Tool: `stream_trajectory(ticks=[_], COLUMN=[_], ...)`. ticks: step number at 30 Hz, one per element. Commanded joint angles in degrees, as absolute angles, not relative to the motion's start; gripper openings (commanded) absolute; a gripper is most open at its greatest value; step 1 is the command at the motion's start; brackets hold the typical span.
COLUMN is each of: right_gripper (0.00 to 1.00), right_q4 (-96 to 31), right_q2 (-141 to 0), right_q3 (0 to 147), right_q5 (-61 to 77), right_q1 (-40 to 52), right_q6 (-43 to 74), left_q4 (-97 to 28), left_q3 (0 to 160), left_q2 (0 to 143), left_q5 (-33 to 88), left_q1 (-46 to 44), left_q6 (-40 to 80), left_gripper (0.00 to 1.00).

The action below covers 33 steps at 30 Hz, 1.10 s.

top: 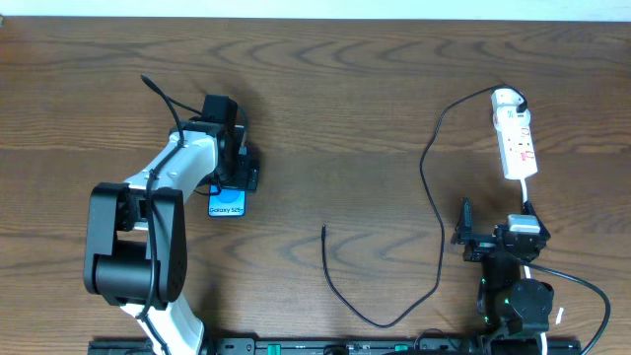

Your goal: Plug charger to phone and switch on socket

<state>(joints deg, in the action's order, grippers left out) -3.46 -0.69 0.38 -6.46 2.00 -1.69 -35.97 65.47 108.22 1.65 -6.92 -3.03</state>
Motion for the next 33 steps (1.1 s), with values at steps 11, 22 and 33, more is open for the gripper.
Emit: stream_trajectory(ticks=[11,22,33], right_gripper=[0.99,0.99,0.99], right_q4=[-3.6,-3.6,-3.7], right_q2=[-0.3,-0.3,-0.3], right_q3=[0.3,0.3,0.3], right_q5=[-6.9,-6.9,-6.9], right_q1=[1.7,1.7,1.7], right_q6=[-0.9,-0.9,-0.9], left_q4=[-36.8,-37.0,-37.0], left_q3=[63.9,63.9,63.9], left_q2=[109.0,109.0,109.0], left_q5=[0.4,0.4,0.4], left_q1=[-6.8,-6.8,-6.8], left_q6=[-3.8,-2.3,-2.3], left_gripper=[0.90,0.90,0.90])
